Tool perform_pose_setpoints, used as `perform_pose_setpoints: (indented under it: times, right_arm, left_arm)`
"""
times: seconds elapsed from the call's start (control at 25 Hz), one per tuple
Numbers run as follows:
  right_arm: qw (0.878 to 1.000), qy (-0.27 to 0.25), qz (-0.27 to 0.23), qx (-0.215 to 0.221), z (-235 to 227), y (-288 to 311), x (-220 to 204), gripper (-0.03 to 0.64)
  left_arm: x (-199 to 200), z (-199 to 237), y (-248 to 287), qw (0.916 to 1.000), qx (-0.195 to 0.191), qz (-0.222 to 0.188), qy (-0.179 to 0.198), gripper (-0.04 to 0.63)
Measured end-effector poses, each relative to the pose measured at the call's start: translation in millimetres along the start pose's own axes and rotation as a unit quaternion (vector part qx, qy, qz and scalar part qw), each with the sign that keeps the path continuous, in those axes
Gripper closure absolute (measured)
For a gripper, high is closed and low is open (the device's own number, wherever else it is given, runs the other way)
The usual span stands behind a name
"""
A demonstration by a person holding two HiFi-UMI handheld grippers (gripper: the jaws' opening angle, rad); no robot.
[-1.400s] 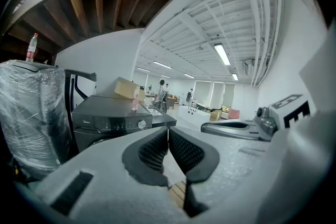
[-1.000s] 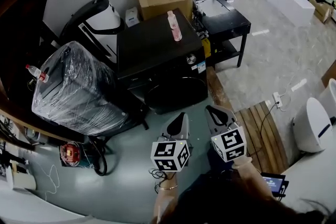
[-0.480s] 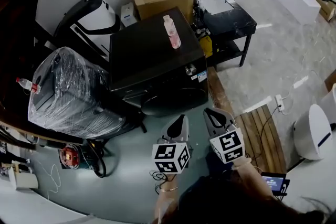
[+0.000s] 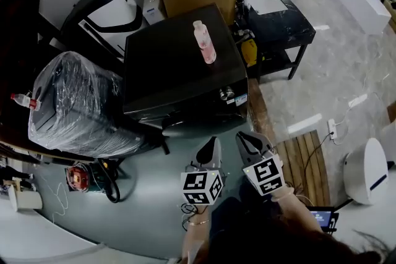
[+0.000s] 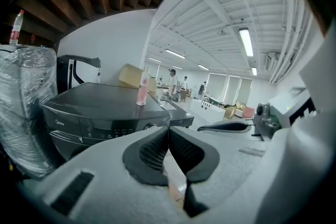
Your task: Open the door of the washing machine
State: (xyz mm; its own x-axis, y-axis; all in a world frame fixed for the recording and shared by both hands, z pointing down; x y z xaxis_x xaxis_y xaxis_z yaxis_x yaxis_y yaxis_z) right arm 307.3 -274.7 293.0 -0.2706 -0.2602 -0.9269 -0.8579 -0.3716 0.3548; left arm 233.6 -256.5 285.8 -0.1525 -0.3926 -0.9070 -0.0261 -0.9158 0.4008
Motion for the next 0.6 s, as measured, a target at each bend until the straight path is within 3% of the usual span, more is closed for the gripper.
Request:
perform_pose_setpoints:
  times: [0.6]
  right_arm:
    - [0.996,-0.016,0.075,0.040,-53,58,-54,0.589]
  left_arm:
    - [-31,15,71,0.9992,0.018,0.030,-0.019,0.580]
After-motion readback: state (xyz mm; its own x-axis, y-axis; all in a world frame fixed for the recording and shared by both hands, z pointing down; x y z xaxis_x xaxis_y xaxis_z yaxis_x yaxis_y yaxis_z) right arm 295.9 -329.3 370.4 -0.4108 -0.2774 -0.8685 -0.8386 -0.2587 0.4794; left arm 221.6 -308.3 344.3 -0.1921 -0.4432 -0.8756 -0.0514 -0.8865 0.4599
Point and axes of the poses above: the fingertips, and each gripper's own axes: y forward along the fingers, z to its left, x out of its top, the point moved 1 cm from there along -y, backward along the fingers, and after that the axes turned 15 degrees about x, right-handed, at the moved point
